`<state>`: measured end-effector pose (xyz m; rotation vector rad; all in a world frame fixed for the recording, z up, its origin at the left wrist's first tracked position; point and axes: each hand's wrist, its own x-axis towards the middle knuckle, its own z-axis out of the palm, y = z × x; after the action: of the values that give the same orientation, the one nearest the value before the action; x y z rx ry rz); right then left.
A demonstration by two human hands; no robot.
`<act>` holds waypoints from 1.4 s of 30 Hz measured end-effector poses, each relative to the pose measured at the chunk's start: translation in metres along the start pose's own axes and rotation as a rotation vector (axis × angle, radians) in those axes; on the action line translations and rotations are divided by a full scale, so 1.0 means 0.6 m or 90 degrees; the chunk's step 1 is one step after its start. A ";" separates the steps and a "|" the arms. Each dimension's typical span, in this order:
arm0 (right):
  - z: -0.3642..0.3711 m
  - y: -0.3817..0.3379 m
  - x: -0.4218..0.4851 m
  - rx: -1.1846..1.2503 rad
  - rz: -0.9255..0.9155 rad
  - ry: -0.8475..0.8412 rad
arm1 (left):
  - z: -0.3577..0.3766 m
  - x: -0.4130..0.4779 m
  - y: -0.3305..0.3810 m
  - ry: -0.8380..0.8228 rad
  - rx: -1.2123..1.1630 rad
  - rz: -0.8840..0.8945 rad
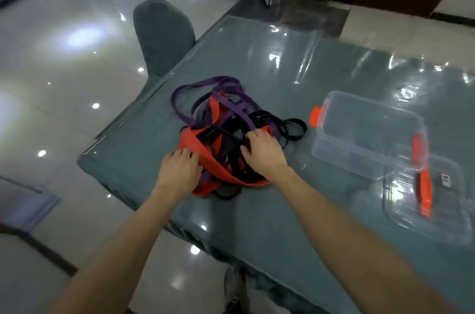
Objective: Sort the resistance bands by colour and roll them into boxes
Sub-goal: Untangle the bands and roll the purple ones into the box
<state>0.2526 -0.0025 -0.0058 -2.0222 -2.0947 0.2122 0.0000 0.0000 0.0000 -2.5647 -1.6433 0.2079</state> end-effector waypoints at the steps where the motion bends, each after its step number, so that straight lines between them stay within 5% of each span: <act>1: 0.009 -0.009 0.041 0.025 0.015 0.018 | 0.001 0.010 -0.017 -0.010 -0.011 -0.003; 9: 0.050 -0.001 0.203 0.097 0.242 -0.126 | 0.025 0.056 -0.101 -0.010 -0.034 -0.019; 17: -0.014 0.029 -0.020 0.249 0.152 -0.001 | -0.011 0.123 -0.075 0.119 -0.238 0.103; 25: -0.188 0.107 -0.203 0.386 0.212 0.006 | -0.071 0.198 0.084 0.064 -0.305 0.297; 30: -0.292 0.142 -0.238 0.566 0.226 0.172 | -0.112 0.186 0.201 0.010 -0.407 0.383; 36: -0.401 0.222 -0.324 0.736 0.190 0.335 | -0.150 0.134 0.348 0.088 -0.471 0.377; 42: -0.389 0.297 -0.456 0.839 0.221 0.370 | -0.137 0.091 0.466 -0.011 -0.292 0.429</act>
<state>0.4923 -0.2798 0.1574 -1.2899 -0.7761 0.7133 0.2863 -0.0675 0.0365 -3.3870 -0.8285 -0.1275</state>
